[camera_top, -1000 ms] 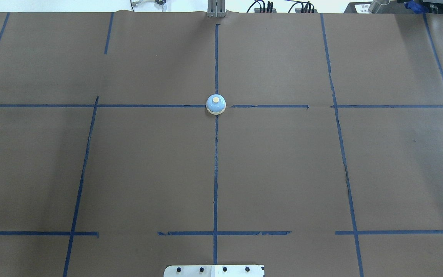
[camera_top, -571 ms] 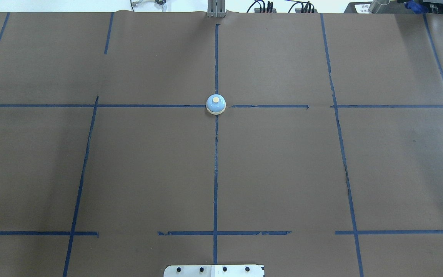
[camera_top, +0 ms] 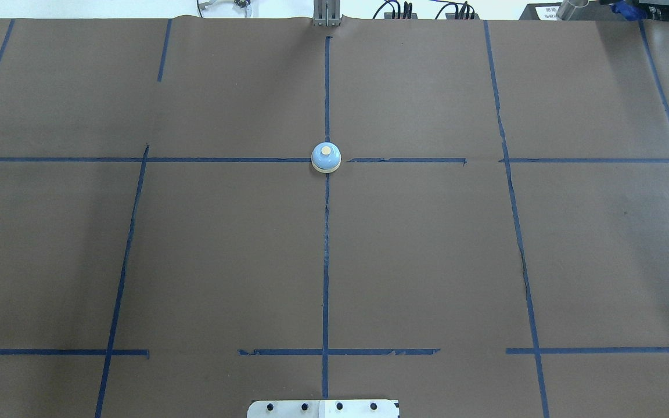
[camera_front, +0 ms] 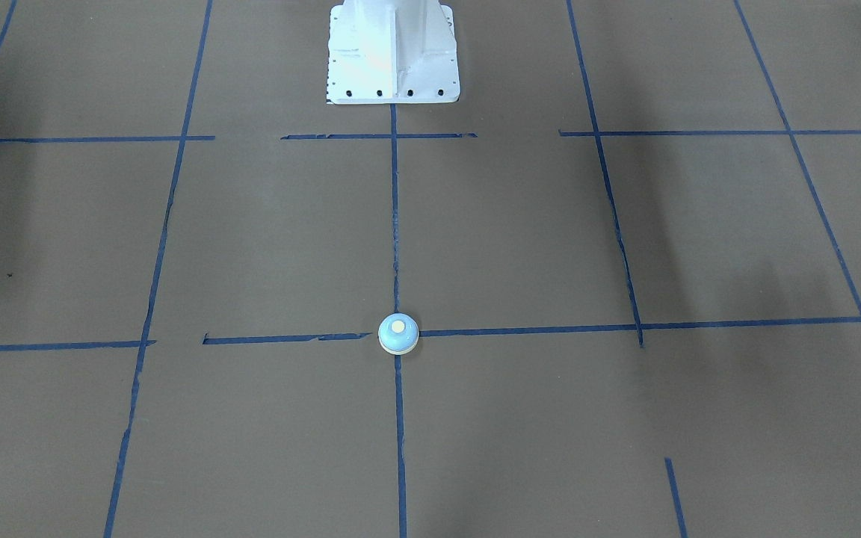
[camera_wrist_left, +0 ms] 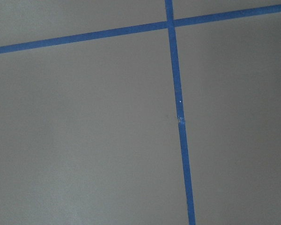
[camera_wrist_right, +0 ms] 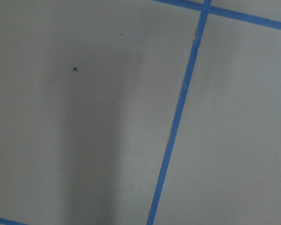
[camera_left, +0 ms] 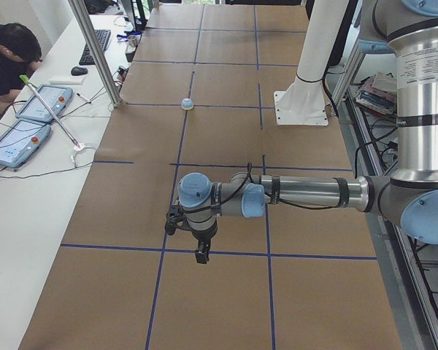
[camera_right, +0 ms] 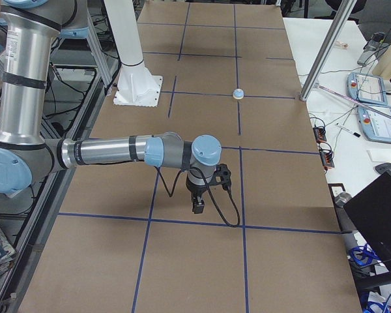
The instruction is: Place and press bell with both arms
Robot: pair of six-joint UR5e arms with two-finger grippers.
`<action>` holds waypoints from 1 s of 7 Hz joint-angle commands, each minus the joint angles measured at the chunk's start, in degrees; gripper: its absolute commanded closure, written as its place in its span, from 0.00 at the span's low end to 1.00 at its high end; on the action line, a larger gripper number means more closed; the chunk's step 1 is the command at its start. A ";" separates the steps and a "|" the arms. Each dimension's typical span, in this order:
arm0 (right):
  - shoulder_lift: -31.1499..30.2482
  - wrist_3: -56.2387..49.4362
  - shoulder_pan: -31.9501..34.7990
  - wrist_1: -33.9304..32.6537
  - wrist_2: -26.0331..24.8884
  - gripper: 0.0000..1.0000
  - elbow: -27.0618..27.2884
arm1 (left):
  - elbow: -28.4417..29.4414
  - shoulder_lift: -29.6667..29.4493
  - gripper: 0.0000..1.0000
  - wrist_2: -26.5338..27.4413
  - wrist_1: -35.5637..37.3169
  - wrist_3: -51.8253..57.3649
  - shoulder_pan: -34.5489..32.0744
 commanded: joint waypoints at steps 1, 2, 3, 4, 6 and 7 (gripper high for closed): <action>0.00 -0.06 -0.09 0.06 0.02 0.00 -0.07 | -0.10 -0.01 0.00 -0.03 0.03 -0.01 0.01; 0.00 0.03 0.00 0.06 0.02 0.00 -0.07 | -0.01 -0.01 0.00 -0.03 0.03 -0.01 0.01; 0.00 0.03 -0.09 -0.03 0.02 0.00 -0.07 | -0.10 -0.01 0.00 -0.03 0.03 -0.01 -0.07; 0.00 -0.06 -0.09 0.06 0.02 0.00 -0.07 | -0.19 0.08 0.00 -0.03 0.03 -0.01 -0.08; -0.09 0.03 0.00 0.06 1.07 0.00 -0.07 | -0.28 0.17 0.00 -0.03 0.03 -0.01 -0.08; -0.09 0.03 0.00 0.06 1.34 0.00 -0.16 | -0.36 0.17 0.00 -0.03 0.03 -0.01 -0.08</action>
